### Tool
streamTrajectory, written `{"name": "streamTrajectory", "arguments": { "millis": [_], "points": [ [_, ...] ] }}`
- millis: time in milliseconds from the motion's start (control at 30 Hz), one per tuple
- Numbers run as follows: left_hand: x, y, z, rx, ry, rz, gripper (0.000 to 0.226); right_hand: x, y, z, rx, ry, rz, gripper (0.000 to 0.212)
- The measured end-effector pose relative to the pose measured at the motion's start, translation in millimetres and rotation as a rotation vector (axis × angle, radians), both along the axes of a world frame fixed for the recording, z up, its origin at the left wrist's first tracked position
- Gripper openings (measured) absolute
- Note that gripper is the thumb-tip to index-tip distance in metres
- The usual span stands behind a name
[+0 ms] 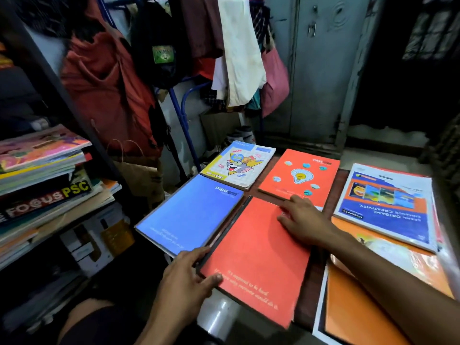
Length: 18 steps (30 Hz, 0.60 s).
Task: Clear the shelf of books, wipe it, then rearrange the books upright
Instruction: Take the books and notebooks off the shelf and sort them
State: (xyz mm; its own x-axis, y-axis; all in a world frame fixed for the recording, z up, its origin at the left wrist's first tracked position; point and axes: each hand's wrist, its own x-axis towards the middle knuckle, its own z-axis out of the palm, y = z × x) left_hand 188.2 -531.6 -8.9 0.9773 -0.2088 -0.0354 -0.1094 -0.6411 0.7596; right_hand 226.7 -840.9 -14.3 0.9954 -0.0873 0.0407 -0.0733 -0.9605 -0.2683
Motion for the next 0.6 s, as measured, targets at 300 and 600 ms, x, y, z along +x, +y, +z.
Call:
{"name": "streamTrajectory", "arguments": {
  "millis": [300, 600],
  "points": [
    [7, 6, -2, 0.053, -0.127, -0.007, 0.056, 33, -27, 13, -0.104, -0.036, -0.166, 0.052],
    [3, 3, -1, -0.001, -0.093, 0.003, 0.058, 55, -33, 0, -0.094, 0.185, -0.177, 0.053]
  ]
}}
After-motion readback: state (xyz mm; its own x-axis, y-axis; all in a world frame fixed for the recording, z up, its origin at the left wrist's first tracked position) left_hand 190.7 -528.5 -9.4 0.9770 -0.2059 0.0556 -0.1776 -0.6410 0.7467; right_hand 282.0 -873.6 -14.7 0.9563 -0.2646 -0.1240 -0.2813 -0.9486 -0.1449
